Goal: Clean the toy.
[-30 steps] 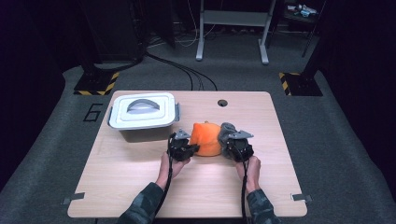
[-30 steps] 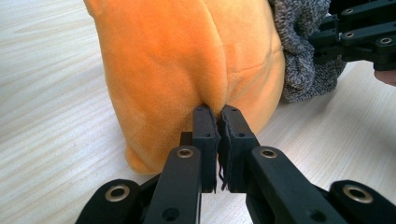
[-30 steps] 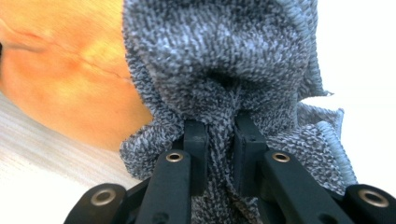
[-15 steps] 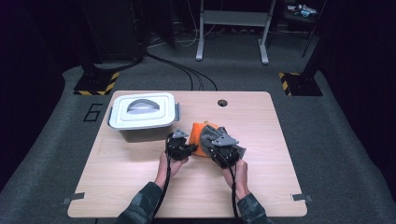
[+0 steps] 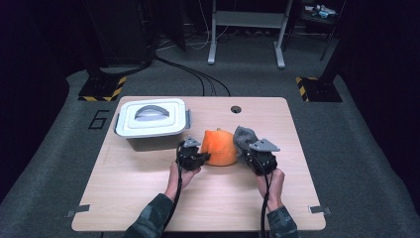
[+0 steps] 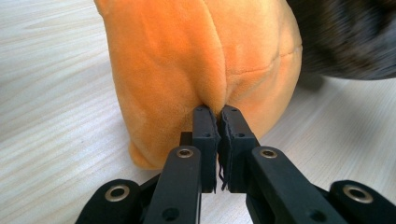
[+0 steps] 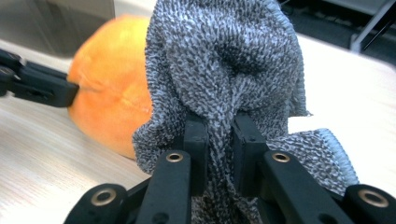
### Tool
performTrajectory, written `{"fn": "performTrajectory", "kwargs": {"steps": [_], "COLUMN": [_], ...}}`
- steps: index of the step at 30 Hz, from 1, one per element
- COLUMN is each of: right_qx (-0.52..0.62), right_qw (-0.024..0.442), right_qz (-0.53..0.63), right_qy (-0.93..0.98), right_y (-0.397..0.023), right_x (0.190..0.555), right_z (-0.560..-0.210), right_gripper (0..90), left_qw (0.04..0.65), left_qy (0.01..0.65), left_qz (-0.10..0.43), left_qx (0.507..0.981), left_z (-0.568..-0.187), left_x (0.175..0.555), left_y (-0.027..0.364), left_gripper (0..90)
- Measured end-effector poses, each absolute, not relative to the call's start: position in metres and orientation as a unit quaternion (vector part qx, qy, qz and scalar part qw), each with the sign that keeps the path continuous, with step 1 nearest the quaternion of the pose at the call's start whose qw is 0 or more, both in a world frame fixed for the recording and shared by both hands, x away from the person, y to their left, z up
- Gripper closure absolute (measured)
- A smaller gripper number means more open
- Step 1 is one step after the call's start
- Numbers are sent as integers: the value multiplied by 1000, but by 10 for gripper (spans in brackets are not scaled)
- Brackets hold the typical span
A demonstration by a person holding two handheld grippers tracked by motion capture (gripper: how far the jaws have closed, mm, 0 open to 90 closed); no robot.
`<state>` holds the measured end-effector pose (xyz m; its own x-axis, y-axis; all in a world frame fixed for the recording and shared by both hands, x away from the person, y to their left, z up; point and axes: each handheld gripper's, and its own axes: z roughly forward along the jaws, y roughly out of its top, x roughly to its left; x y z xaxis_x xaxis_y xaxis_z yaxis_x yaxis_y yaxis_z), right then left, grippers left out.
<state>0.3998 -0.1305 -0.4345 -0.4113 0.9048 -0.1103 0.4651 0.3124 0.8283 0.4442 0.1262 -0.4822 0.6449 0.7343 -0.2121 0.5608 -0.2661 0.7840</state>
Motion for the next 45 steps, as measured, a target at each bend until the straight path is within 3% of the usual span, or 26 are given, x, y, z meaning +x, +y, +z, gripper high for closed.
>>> {"fn": "performTrajectory", "kwargs": {"steps": [6,19,26,37,45], "right_qx": [432,399,415,479,420], "right_qw": [284,224,228,223,220], "right_qz": [393,361,350,333,376], "right_qy": [761,813,808,781,796], "right_y": [-125,-53,-65,-119,-87], "right_x": [382,402,406,412,400], "right_z": [-421,-467,-477,-494,-472], "right_gripper": [783,780,784,782,779], "left_qw": [447,443,445,444,443], "left_qy": [416,415,417,415,415], "left_qz": [96,98,94,96,96], "left_qx": [786,789,787,788,789], "left_z": [-482,-482,-483,-483,-483], "left_x": [444,445,446,447,447], "left_y": [125,123,125,126,125], "left_gripper": [854,854,855,854,854]}}
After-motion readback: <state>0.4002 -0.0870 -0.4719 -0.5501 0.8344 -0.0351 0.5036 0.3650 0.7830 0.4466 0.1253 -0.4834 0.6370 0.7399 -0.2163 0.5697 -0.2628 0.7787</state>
